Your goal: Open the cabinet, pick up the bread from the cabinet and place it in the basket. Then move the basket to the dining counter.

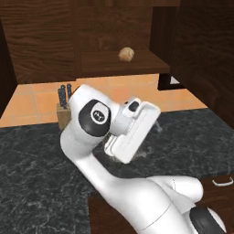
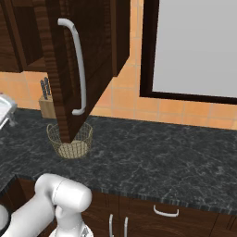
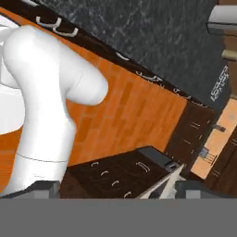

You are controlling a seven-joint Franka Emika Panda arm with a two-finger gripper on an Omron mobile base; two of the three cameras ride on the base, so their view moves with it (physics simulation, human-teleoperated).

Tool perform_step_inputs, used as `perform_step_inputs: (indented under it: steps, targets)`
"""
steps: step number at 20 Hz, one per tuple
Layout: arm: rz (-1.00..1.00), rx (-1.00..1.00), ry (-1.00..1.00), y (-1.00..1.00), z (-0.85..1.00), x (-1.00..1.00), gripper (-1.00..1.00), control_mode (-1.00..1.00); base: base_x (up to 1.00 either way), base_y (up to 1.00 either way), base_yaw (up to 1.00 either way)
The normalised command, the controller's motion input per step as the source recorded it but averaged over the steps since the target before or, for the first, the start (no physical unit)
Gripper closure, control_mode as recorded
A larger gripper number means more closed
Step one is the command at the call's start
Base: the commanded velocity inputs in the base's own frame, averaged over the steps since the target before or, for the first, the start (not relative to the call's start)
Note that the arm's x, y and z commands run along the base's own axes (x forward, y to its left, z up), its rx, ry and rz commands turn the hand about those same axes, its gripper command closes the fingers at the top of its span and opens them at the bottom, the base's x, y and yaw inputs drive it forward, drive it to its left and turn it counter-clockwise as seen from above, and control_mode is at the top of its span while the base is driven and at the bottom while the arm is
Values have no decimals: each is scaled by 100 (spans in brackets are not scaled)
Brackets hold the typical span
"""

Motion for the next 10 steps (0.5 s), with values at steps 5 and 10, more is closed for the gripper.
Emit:
perform_step_inputs:
  steps: [5,10]
  targets:
    - [-33,39,-50,3,-56,73,-100,-100,0,0,0]
    - [-10,37,-27,-20,-4,19,-100,-100,0,0,0]
